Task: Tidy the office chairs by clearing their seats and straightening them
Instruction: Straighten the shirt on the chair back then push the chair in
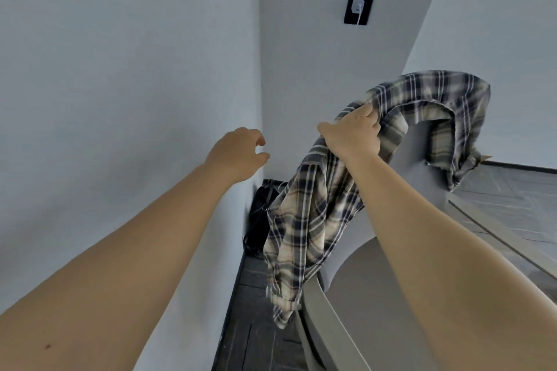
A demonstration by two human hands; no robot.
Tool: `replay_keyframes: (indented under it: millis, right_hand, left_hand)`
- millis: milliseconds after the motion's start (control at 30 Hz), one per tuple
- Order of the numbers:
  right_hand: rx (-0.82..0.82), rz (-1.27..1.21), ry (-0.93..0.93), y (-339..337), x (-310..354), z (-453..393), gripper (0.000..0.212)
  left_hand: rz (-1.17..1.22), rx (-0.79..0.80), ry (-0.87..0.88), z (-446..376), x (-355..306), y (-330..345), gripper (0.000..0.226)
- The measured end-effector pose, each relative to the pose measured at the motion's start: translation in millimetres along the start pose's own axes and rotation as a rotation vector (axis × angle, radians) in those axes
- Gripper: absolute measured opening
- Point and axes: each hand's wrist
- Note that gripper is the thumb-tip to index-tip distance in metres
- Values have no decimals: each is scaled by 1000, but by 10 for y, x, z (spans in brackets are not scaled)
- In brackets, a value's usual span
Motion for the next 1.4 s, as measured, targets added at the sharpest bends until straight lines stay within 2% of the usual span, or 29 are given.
replay_keyframes:
  millis: [300,600,733,833,933,967,1033,1100,1233,1333,1400]
  right_hand:
    - [68,-51,-13,-78,-16,244,86]
    - [200,-109,-177,-418,-370,1168,77]
    - [186,-97,-165,-717,-562,1538,65]
    - [136,-26,-134,-940,-632,1724,68]
    - [162,88,-103,-1055,-655,1869,69]
    - [188,135,-89,-1078,-669,1905,62]
    - [221,215,-76,-1124,-725,1959,34]
    - [236,240,-70,-1202,-796,1997,20]
    - [226,299,-31,-1360,-910,2074,27]
    - [100,423,15,-1392,-982,2166,47]
    - [-6,499,19,-1406,-1040,2251,50]
  left_hand:
    - [12,51,137,-71,-104,12,38]
    - [-3,36,133,662,-188,167,40]
    - [6,11,144,1017,-240,219,46]
    - [24,-9,178,1228,-339,215,54]
    - [35,-12,243,1349,-466,192,65]
    - [36,-13,268,1370,-513,182,69]
    - [18,-21,316,1395,-615,177,76]
    - [-24,-28,364,1409,-729,200,82]
    - [-161,-53,486,1379,-949,253,87]
    - [-250,-87,577,1331,-1064,336,73]
    - [-287,-120,658,1312,-1154,374,63]
Point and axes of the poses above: each hand's wrist, its own z-axis away from the middle knuckle, its own y-axis out of the palm, x = y × z
